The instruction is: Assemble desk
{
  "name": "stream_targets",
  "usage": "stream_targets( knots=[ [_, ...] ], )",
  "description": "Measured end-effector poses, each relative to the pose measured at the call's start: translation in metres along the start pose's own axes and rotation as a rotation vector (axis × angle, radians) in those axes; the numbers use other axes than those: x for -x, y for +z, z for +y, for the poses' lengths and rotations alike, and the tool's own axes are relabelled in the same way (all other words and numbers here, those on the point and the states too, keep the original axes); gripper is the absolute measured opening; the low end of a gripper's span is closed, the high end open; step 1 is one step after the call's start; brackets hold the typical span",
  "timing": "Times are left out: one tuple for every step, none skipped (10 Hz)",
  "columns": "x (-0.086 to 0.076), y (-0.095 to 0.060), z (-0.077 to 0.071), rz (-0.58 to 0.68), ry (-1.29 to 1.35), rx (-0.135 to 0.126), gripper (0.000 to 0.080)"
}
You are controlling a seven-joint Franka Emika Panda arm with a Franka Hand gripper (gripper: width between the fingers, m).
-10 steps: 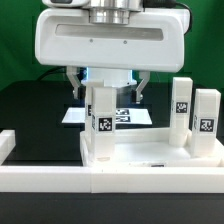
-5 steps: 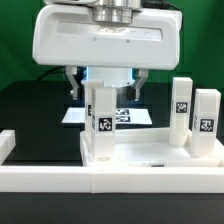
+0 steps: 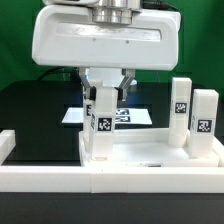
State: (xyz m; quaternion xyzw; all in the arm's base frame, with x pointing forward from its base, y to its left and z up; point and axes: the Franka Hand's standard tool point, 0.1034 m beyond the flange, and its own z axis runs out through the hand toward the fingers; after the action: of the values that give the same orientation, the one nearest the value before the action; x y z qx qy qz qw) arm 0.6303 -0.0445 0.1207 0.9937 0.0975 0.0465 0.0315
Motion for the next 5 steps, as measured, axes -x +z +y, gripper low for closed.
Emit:
stream_targets(
  knots=[
    [0.0002,0.0,0.0014,-0.004,0.118,-0.004,0.0288],
    [0.0007,-0.0001,0.0054,-0.018,0.252,-0.006,0.0288],
    [0.0011,0.0002,0.0056,-0.019,0.377,-0.007,0.0288],
    [0.0011,0.0015,0.0056,-0.018,0.523,-0.006,0.0288],
    [0.0009,0.0018,0.0058,-0.015,0.639,-0.007,0.0288]
  ],
)
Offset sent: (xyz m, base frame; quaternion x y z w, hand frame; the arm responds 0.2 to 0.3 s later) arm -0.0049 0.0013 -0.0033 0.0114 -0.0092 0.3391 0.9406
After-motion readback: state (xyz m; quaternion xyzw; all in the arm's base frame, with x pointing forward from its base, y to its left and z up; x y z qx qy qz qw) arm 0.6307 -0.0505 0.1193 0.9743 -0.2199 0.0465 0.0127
